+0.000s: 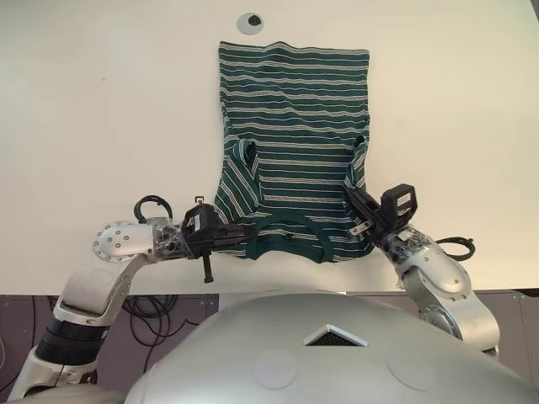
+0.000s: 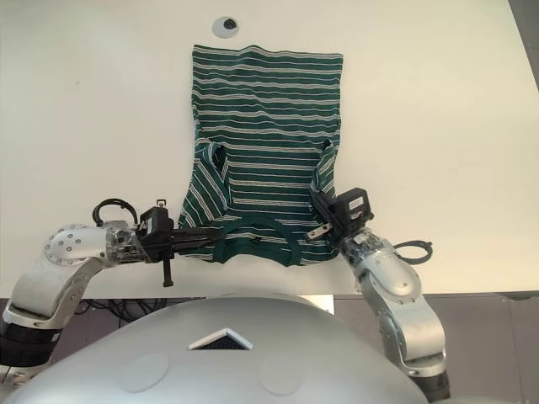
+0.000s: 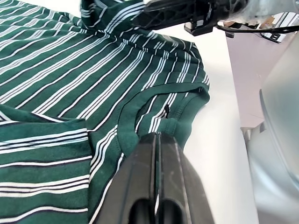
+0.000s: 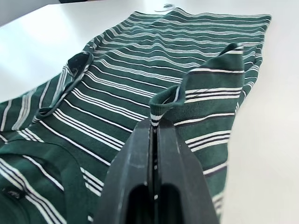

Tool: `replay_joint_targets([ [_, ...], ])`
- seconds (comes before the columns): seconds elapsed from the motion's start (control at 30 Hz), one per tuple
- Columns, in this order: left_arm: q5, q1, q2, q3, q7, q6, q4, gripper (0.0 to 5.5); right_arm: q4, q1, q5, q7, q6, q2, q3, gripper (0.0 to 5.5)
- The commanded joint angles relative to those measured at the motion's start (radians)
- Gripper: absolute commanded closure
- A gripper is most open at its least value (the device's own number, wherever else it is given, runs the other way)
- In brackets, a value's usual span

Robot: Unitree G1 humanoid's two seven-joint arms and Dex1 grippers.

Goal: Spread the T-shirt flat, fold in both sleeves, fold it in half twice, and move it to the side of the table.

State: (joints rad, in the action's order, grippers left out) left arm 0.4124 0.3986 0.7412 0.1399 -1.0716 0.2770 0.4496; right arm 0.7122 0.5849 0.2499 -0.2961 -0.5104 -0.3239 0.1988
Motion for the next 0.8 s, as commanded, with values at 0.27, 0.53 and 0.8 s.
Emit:
replay_joint_targets([
  [0.27, 0.039, -0.123, -0.059, -0.078, 0.069, -0.009, -0.05, 5.18, 0.075, 0.061, 0.071, -0.06, -0.017, -0.016, 0.045, 4.29],
  [0.53, -0.015, -0.106, 0.006, -0.184, 0.007, -0.168, -0.094, 4.08, 0.286, 0.216, 0.246, -0.216, 0.008, -0.188, -0.156, 3.04],
  [0.8, -0.266, -0.053, 0.135, -0.21, -0.035, -0.457, -0.269, 2.79, 0.063, 0.388, -0.122, -0.423, 0.448, -0.392, -0.493, 1.62],
])
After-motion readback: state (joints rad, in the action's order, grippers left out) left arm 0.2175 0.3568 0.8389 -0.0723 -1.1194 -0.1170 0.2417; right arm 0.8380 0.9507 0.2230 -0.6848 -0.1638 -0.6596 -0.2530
